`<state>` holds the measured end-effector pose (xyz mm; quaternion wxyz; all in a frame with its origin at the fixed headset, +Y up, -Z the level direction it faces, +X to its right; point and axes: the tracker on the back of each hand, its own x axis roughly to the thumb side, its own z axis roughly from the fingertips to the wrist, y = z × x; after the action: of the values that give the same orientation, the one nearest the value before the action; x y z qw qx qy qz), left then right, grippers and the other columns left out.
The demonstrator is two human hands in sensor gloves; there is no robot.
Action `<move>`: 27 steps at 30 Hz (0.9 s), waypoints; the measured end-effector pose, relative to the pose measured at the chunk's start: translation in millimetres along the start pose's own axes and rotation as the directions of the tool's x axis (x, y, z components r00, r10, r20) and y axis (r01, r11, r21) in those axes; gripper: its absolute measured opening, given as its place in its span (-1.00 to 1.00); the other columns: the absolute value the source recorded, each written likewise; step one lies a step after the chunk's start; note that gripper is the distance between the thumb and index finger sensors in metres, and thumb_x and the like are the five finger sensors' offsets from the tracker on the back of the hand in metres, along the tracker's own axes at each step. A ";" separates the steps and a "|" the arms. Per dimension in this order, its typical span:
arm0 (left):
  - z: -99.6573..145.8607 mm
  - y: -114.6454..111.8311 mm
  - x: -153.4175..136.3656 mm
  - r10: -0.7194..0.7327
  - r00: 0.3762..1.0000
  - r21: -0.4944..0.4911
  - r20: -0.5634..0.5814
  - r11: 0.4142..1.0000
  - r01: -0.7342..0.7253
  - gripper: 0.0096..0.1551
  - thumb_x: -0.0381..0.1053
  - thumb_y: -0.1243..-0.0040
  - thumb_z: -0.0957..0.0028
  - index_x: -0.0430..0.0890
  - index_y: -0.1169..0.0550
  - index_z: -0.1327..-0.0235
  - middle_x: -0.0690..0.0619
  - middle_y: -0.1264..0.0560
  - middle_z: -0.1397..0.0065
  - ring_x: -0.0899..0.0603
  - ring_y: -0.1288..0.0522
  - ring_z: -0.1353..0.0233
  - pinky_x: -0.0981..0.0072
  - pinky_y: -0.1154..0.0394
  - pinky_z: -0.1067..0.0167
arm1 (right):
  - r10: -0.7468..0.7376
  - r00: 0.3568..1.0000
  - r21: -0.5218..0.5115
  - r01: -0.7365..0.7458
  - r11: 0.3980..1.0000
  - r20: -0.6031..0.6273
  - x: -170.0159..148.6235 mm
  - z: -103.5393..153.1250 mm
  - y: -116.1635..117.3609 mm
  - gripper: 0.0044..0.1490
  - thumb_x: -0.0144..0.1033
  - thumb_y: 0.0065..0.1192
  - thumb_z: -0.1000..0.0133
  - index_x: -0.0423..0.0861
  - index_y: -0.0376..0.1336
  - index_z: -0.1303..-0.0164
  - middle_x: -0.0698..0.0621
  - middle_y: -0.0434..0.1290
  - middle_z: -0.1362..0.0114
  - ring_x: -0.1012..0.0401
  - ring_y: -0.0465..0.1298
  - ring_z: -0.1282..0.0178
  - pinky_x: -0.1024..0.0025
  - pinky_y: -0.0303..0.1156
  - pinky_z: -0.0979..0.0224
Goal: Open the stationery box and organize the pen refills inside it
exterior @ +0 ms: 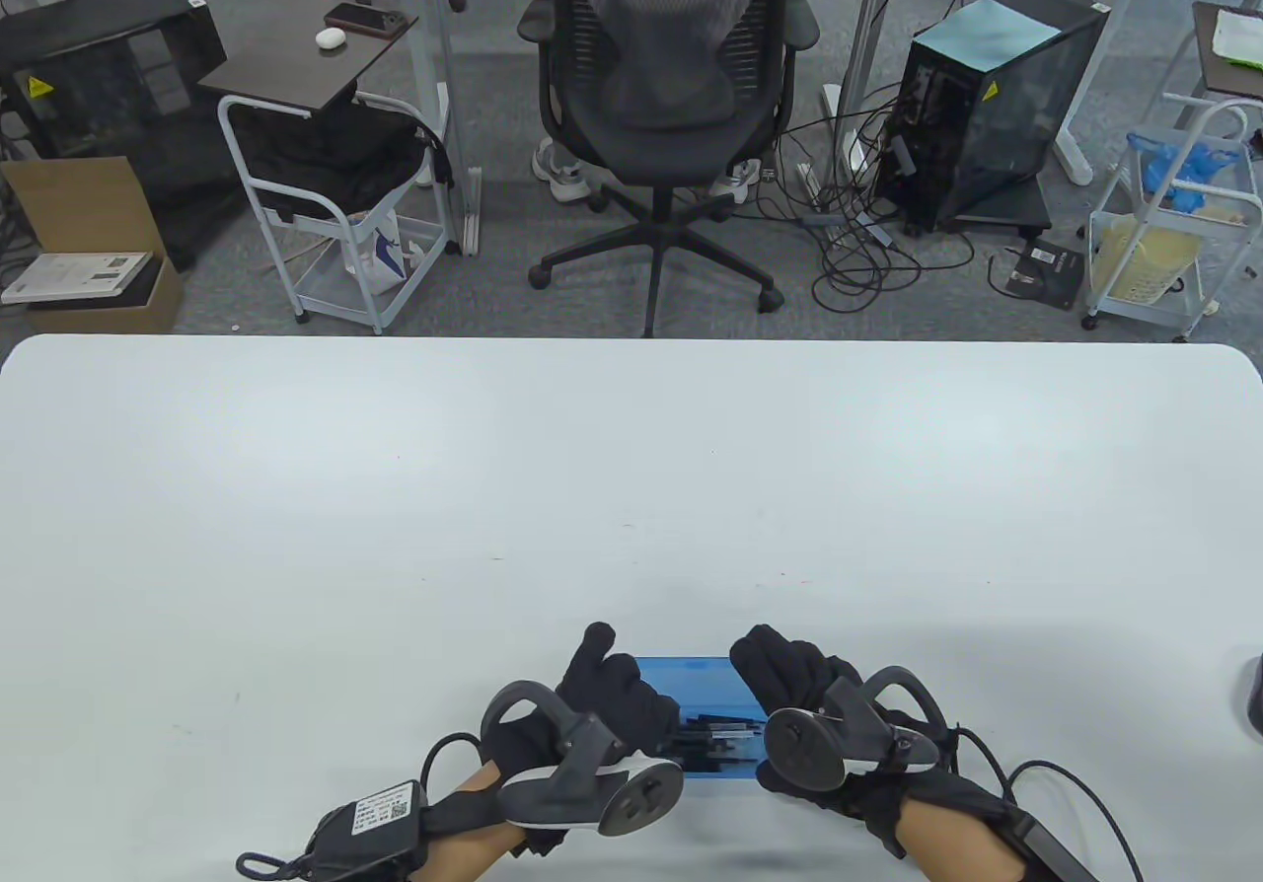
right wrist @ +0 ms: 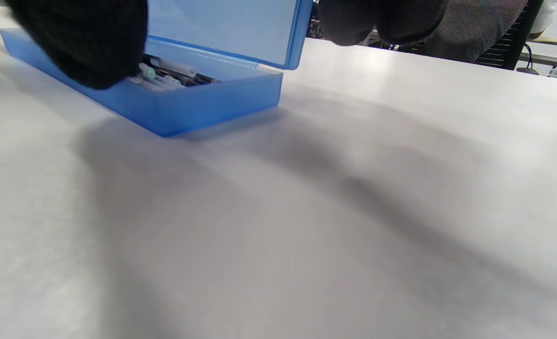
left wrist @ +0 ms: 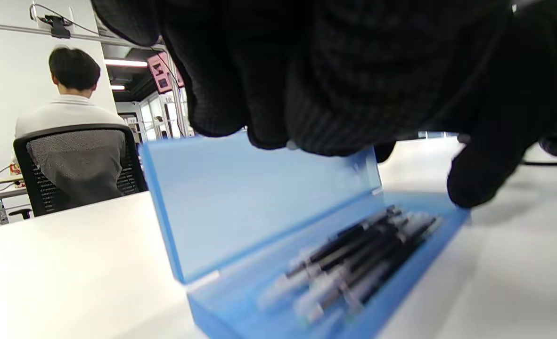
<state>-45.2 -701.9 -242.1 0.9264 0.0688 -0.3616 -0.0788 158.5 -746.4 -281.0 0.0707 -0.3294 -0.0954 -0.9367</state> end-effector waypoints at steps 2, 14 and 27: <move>-1.6 -6.3 5.9 -0.026 1.000 -0.021 0.014 0.999 0.027 -0.41 -0.01 -0.51 0.08 0.01 -0.59 -0.27 0.16 -0.70 -0.23 -0.11 -0.63 -0.43 -0.37 -0.17 -0.64 | 0.002 1.000 -0.002 -0.002 1.000 0.000 0.1 0.1 -0.1 0.55 0.18 0.29 -0.04 -0.21 -0.65 -0.61 -0.39 -0.46 -0.76 -0.39 0.09 -0.71 -0.32 0.18 -0.60; -24.2 -29.3 27.0 -0.112 0.994 -0.105 0.007 0.988 0.112 -0.40 -0.02 -0.51 0.07 0.01 -0.58 -0.28 0.16 -0.69 -0.24 -0.11 -0.61 -0.45 -0.36 -0.15 -0.65 | 0.015 1.000 -0.016 -0.015 1.000 0.002 1.4 0.7 -0.3 0.55 0.17 0.29 -0.04 -0.22 -0.64 -0.62 -0.41 -0.41 -0.77 -0.37 0.12 -0.69 -0.31 0.19 -0.60; -11.9 -5.0 17.9 -0.008 1.000 0.035 0.011 0.999 0.008 -0.51 0.07 -0.47 0.03 0.10 -0.64 -0.20 0.20 -0.73 -0.19 -0.06 -0.64 -0.41 -0.32 -0.18 -0.66 | 0.089 0.996 -0.046 -0.090 0.995 -0.029 11.4 4.2 -3.1 0.53 0.16 0.32 -0.03 -0.25 -0.58 -0.64 -0.41 -0.27 -0.77 -0.37 0.16 -0.67 -0.31 0.21 -0.59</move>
<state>-24.5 -709.4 -239.9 0.9227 0.0861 -0.3679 -0.0765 151.6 -743.2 -270.9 0.1059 -0.3224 -0.0577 -0.9389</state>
